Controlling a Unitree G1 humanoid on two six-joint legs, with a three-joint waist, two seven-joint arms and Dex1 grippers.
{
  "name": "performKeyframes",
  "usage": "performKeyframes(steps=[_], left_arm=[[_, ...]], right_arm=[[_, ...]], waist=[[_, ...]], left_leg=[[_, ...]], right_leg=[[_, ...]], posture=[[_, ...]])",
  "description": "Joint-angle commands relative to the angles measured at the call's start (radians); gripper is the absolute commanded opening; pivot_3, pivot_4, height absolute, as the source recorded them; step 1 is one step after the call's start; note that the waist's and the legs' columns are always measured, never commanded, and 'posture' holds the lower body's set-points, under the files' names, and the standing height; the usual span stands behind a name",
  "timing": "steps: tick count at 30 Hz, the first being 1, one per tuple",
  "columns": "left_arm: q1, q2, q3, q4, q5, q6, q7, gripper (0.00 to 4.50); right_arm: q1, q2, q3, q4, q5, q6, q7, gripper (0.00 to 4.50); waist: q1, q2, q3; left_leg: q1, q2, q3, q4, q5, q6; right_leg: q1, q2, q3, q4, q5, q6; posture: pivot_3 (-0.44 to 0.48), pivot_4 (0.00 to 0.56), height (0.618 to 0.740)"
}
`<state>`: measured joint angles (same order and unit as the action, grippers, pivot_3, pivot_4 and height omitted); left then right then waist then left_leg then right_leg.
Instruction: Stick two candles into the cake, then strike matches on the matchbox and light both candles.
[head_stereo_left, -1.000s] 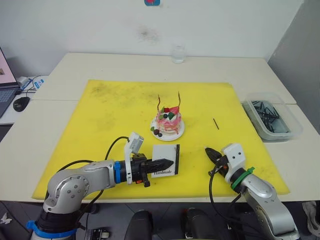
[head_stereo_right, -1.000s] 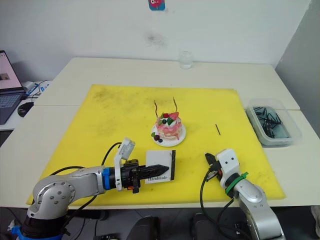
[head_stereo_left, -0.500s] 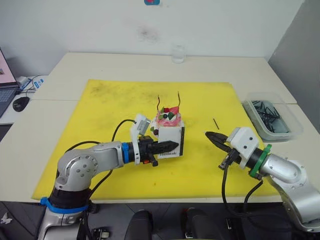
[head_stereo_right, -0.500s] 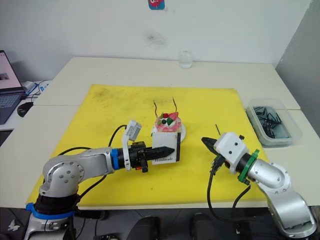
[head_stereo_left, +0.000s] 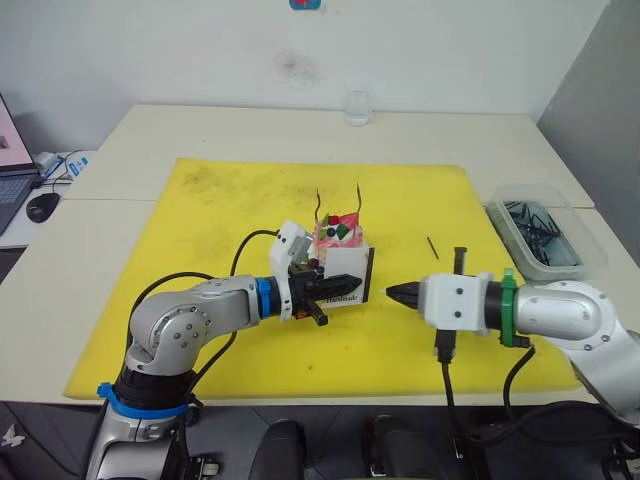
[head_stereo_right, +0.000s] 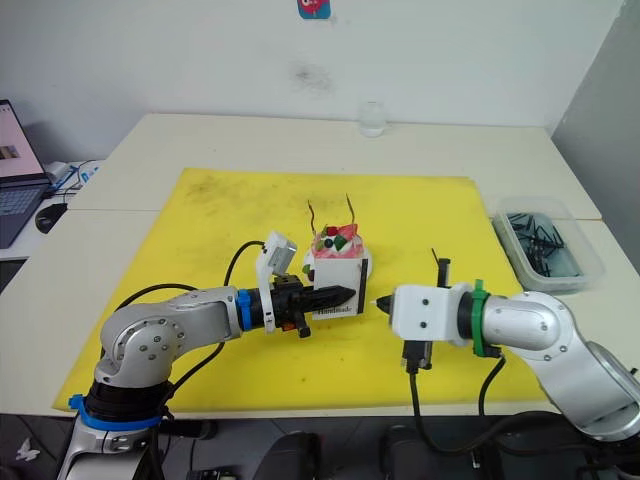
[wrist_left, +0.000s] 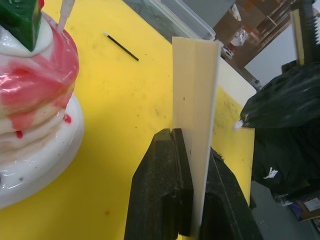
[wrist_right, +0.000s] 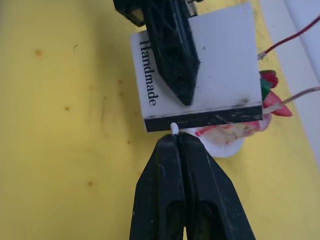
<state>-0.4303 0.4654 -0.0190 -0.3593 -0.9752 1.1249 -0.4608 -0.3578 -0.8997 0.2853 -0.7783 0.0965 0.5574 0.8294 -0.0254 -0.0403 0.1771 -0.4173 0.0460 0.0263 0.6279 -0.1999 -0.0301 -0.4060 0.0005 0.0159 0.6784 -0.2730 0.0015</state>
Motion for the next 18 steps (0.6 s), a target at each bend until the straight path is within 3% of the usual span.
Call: performKeyframes(steps=[1, 18], left_arm=[[-0.009, -0.008, 0.0, -0.039, 0.006, -0.015, -0.005, 0.0], [-0.019, -0.016, 0.009, -0.062, 0.004, 0.002, 0.012, 0.0]], right_arm=[[-0.056, 0.024, 0.042, 0.0, -0.041, 0.015, 0.004, 0.02], [-0.11, 0.068, 0.058, 0.092, -0.12, -0.018, 0.02, 0.02]], waist=[[0.0, 0.0, 0.0], [0.0, 0.0, 0.0]], left_leg=[[0.0, 0.0, 0.0, 0.0, 0.0, 0.0], [0.0, 0.0, 0.0, 0.0, 0.0, 0.0]], right_leg=[[0.0, 0.0, 0.0, 0.0, 0.0, 0.0], [0.0, 0.0, 0.0, 0.0, 0.0, 0.0]], posture=[[0.0, 0.15, 0.74], [0.0, 0.15, 0.74]])
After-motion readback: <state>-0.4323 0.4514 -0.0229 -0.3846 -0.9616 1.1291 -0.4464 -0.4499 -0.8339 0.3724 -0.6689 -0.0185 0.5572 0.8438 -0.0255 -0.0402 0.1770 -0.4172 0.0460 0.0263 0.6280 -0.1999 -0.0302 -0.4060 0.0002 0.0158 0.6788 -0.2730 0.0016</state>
